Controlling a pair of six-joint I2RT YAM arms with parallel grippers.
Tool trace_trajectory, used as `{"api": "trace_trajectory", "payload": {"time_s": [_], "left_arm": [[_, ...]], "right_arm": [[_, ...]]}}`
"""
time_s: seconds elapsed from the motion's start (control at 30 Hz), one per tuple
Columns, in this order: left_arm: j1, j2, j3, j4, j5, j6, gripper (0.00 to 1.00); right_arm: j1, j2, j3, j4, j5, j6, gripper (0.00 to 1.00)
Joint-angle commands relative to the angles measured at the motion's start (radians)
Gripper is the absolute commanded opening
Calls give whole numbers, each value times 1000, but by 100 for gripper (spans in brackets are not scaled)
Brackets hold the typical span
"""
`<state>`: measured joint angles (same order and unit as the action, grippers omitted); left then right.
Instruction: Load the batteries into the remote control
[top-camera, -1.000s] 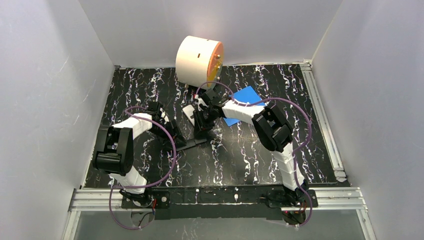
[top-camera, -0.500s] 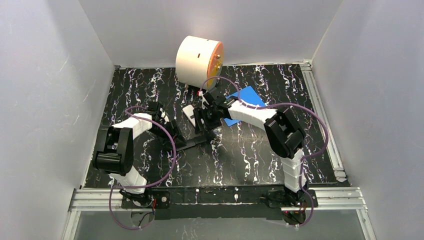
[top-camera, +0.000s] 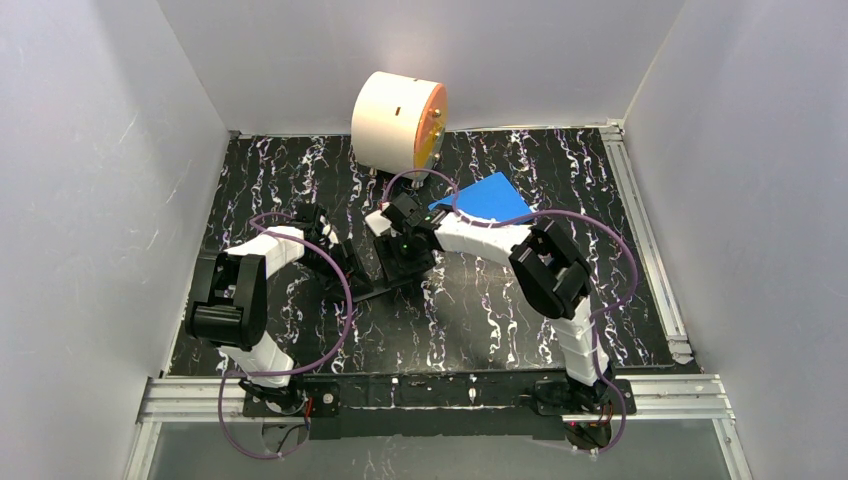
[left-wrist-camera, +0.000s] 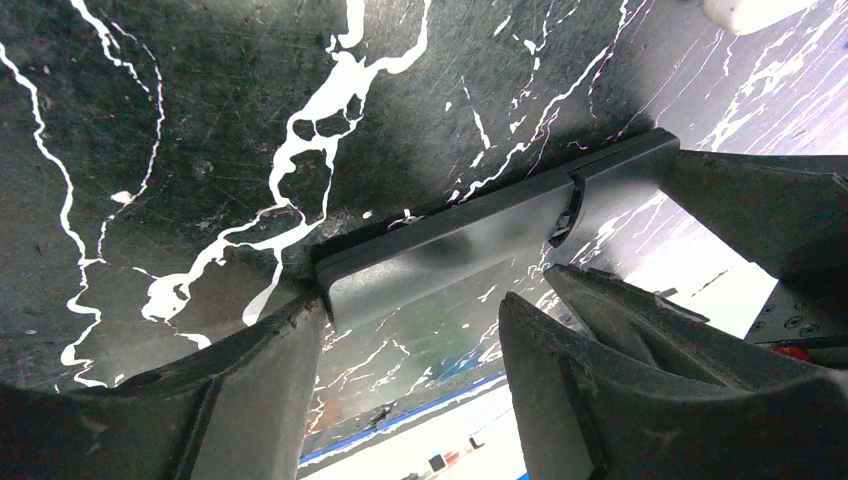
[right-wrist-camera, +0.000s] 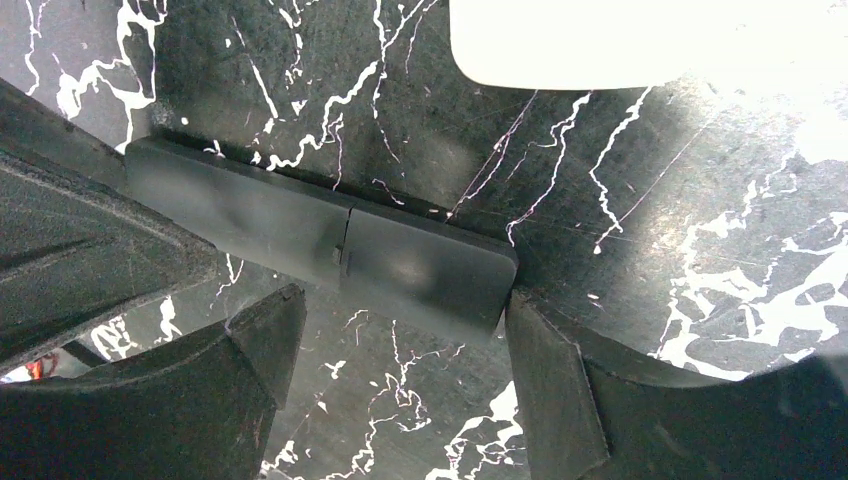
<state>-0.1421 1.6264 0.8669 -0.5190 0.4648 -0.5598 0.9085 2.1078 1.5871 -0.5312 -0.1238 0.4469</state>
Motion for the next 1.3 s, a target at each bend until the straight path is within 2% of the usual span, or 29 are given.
{"api": "trace_trajectory", "payload": {"time_s": [0.0,0.17,0.43,0.63,0.8,1.1,1.27], "left_arm": [[-1,26,-18,-1,-20,28,63],[-1,24,-22,2,-20,32,62],[-1,26,-22,2,-20,35,62],[-1,23,-19,-1,-20,38,62],[-1,20,-16,-6,-24,40,62],[-1,20,-15,-10,-24,43,62],[-1,18,-20,-10,-26,47,62]], "right_arm": [[16,40,15,-61,116,19,80],[28,44,15,-78,220,3,77],[38,27,13,-98,296,-23,71],[39,9,-3,-18,165,-20,76],[36,-16,-11,13,63,18,76],[2,-52,-5,-18,75,32,77],[-26,-88,-37,52,78,53,78]]}}
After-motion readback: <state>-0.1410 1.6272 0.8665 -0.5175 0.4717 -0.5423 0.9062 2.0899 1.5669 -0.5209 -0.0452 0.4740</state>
